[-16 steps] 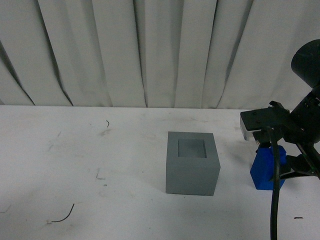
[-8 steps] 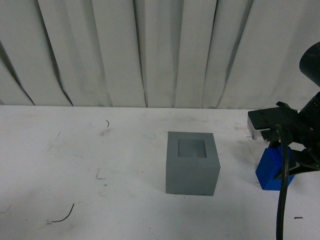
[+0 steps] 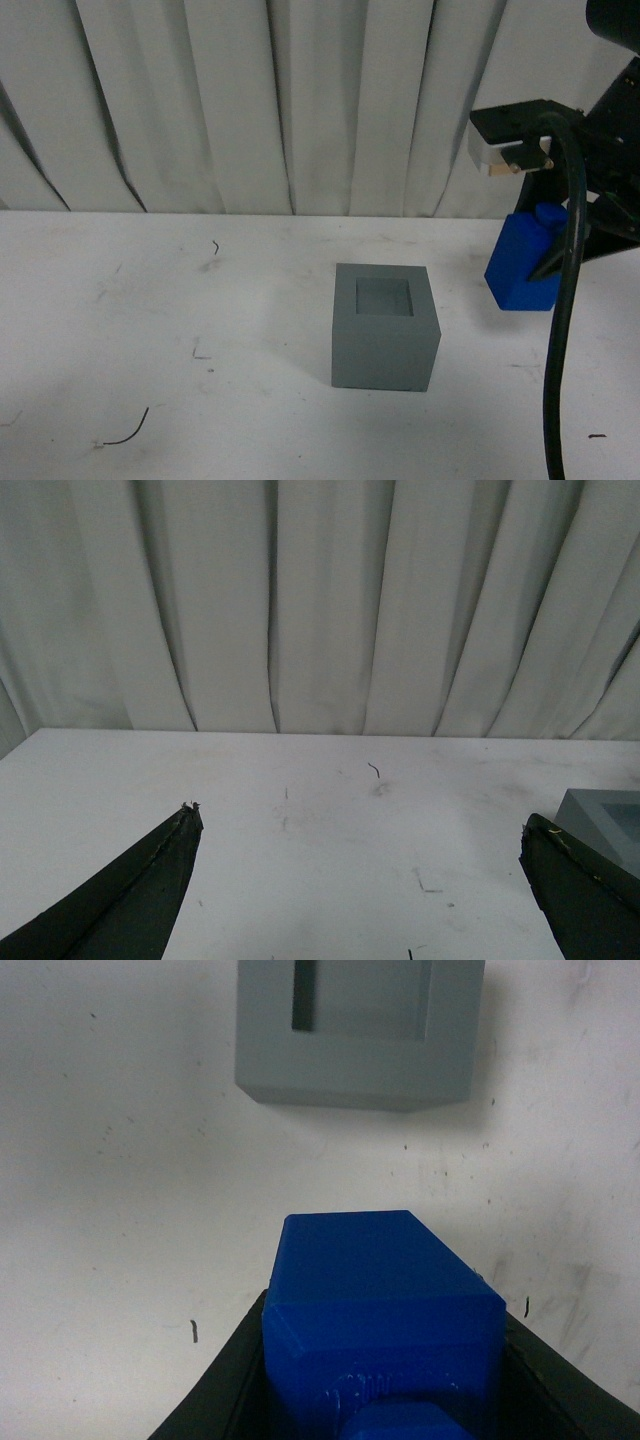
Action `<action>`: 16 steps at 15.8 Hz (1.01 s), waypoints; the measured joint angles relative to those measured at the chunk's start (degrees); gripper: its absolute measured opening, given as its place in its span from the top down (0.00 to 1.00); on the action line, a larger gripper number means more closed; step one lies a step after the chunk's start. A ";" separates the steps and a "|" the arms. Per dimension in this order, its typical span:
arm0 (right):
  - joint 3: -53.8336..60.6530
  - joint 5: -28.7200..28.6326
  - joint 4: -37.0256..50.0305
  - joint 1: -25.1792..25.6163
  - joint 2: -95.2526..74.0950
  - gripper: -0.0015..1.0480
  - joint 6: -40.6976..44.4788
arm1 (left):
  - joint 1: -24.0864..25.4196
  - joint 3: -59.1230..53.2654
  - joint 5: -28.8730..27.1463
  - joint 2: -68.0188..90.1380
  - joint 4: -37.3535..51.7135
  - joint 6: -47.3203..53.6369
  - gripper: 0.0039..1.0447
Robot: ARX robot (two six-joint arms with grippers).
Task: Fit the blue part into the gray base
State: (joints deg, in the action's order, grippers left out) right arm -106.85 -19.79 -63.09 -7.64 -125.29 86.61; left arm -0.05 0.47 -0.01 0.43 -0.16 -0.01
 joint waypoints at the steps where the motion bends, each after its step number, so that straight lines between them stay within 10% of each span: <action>1: -1.97 -0.46 -2.23 -1.27 0.00 0.55 -0.57 | 0.00 0.00 0.00 0.00 0.00 0.00 0.06; 16: -12.94 1.90 -3.08 -14.49 -7.76 0.55 -18.88 | 0.00 0.00 0.00 0.00 -0.02 0.00 0.06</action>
State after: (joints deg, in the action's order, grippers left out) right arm -119.79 -17.89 -66.17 -22.13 -133.05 67.72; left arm -0.05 0.47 -0.01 0.43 -0.19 -0.01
